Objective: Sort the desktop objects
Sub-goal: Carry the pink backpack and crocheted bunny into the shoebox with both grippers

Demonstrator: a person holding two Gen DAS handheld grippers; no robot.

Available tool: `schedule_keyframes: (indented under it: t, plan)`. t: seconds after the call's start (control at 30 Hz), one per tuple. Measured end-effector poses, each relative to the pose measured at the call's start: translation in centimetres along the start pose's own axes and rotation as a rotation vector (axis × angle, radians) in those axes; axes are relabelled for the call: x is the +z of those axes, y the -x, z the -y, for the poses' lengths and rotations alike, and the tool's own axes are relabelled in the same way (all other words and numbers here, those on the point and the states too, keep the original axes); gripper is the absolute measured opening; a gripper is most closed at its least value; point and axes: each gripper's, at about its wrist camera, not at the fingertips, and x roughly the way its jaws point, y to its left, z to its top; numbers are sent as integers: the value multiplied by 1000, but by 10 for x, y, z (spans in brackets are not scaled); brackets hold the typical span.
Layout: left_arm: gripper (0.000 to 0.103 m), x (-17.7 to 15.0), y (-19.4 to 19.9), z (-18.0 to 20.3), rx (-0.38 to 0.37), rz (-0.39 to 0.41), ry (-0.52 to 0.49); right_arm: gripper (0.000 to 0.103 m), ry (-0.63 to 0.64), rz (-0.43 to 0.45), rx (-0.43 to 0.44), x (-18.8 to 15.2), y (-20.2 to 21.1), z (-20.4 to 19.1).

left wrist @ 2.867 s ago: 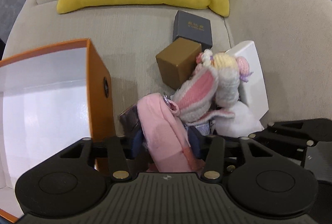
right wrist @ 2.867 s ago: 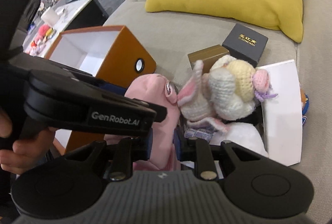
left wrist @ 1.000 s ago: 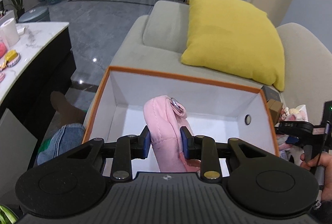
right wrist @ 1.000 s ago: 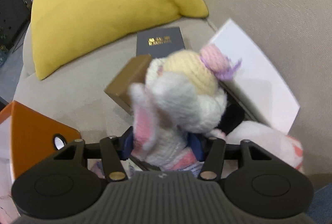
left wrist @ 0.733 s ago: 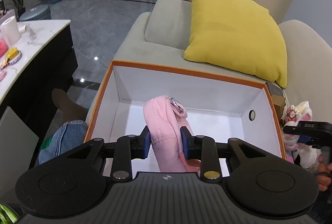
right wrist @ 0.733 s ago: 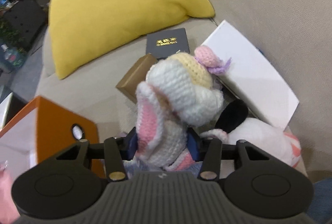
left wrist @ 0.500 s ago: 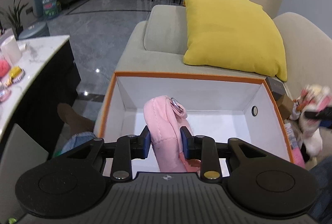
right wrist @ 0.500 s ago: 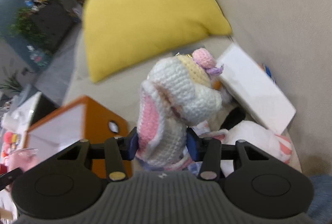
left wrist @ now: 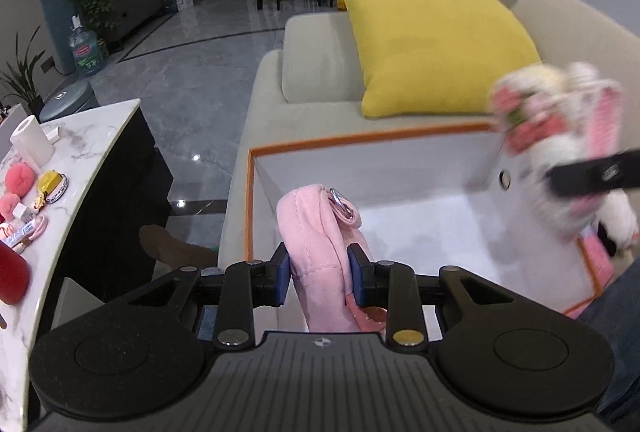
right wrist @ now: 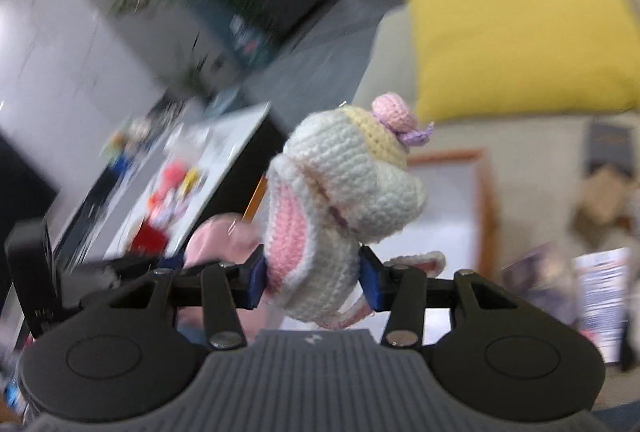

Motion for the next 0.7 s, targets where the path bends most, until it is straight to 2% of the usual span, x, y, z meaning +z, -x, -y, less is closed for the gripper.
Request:
schedule_keyframes:
  t: [0.13, 0.23, 0.33, 0.5, 0.7]
  plan:
    - [34, -7, -17, -6, 3, -29, -20, 49, 7, -179, 17, -5, -62, -6]
    - [34, -8, -28, -10, 15, -41, -23, 49, -27, -269, 21, -11, -98, 1]
    - [34, -4, -42, -11, 12, -43, -36, 49, -39, -299, 15, -7, -123, 9]
    - [34, 11, -64, -8, 30, -13, -123, 49, -12, -302, -11, 9, -143, 10]
    - [34, 17, -92, -4, 48, -3, -216, 49, 13, -350, 11, 23, -181, 21]
